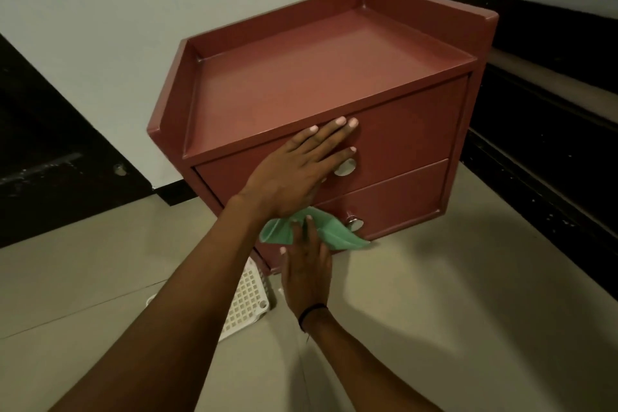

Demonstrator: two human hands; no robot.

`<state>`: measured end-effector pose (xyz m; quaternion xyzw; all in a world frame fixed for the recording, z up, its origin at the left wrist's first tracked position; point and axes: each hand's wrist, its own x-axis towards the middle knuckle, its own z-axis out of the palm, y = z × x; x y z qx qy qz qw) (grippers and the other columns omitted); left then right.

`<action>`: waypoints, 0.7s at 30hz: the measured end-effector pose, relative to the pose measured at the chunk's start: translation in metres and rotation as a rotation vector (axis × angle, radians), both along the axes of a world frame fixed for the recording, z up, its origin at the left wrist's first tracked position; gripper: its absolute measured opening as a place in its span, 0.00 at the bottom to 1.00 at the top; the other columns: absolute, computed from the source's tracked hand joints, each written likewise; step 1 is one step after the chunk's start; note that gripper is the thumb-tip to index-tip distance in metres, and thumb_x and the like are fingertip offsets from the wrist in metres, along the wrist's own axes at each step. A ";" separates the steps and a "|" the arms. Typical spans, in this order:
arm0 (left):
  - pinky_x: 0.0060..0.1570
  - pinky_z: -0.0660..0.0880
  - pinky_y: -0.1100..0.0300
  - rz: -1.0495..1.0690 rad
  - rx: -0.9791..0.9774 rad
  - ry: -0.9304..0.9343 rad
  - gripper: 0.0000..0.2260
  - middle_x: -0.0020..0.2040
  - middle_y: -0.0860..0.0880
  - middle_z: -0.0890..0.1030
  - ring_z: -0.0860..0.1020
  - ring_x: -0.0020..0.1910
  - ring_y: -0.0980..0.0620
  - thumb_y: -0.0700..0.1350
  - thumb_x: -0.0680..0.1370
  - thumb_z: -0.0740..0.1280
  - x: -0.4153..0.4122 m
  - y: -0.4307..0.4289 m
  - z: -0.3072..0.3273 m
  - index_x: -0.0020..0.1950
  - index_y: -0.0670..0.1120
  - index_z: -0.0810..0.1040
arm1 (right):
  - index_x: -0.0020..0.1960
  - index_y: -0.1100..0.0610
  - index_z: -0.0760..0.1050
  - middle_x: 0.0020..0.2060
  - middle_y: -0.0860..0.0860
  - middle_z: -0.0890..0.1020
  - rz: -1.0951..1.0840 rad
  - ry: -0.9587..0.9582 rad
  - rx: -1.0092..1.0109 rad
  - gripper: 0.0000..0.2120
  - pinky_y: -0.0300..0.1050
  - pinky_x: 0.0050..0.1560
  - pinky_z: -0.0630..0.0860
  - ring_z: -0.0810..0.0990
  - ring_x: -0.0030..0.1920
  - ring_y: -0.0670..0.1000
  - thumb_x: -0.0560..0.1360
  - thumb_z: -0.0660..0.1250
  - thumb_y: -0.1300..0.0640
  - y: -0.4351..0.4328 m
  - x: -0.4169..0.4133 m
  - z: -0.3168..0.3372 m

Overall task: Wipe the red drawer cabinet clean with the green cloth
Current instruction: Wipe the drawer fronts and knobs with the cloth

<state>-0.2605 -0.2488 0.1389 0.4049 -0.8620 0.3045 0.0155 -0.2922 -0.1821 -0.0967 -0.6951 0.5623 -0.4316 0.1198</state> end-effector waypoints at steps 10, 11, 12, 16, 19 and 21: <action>0.80 0.42 0.48 0.153 -0.059 -0.081 0.41 0.84 0.43 0.48 0.46 0.83 0.45 0.42 0.74 0.72 0.074 0.052 -0.022 0.83 0.47 0.55 | 0.64 0.54 0.64 0.62 0.56 0.70 0.044 -0.171 0.193 0.21 0.48 0.45 0.82 0.80 0.52 0.55 0.75 0.69 0.59 0.014 0.054 0.010; 0.80 0.42 0.48 0.161 -0.058 -0.095 0.42 0.84 0.44 0.48 0.45 0.83 0.46 0.42 0.74 0.72 0.079 0.053 -0.025 0.83 0.47 0.54 | 0.62 0.52 0.64 0.61 0.53 0.70 0.114 -0.147 0.197 0.19 0.47 0.44 0.82 0.81 0.52 0.53 0.76 0.68 0.59 0.023 0.064 0.005; 0.80 0.41 0.48 0.163 -0.056 -0.105 0.43 0.84 0.44 0.47 0.45 0.83 0.46 0.43 0.74 0.72 0.084 0.054 -0.027 0.84 0.48 0.52 | 0.61 0.50 0.64 0.60 0.51 0.69 0.143 -0.164 0.206 0.17 0.46 0.44 0.82 0.80 0.52 0.52 0.76 0.67 0.60 0.027 0.069 0.002; 0.79 0.40 0.50 0.143 -0.045 -0.108 0.42 0.84 0.46 0.46 0.45 0.83 0.47 0.45 0.76 0.69 0.093 0.054 -0.030 0.84 0.49 0.49 | 0.62 0.54 0.65 0.61 0.54 0.69 -0.129 -0.453 0.178 0.22 0.48 0.46 0.78 0.76 0.55 0.56 0.72 0.68 0.65 -0.003 0.045 0.015; 0.79 0.39 0.50 0.143 -0.054 -0.085 0.42 0.84 0.46 0.46 0.44 0.83 0.48 0.44 0.75 0.69 0.093 0.053 -0.032 0.84 0.49 0.49 | 0.66 0.59 0.65 0.66 0.59 0.66 -0.411 -0.642 0.116 0.25 0.51 0.59 0.73 0.69 0.62 0.58 0.71 0.62 0.72 -0.037 0.017 0.018; 0.79 0.39 0.50 0.143 -0.049 -0.077 0.43 0.84 0.46 0.46 0.44 0.83 0.48 0.44 0.75 0.69 0.092 0.052 -0.033 0.84 0.50 0.49 | 0.65 0.60 0.67 0.65 0.59 0.67 -0.396 -0.635 0.143 0.23 0.54 0.62 0.73 0.70 0.62 0.60 0.70 0.59 0.71 -0.035 0.021 0.015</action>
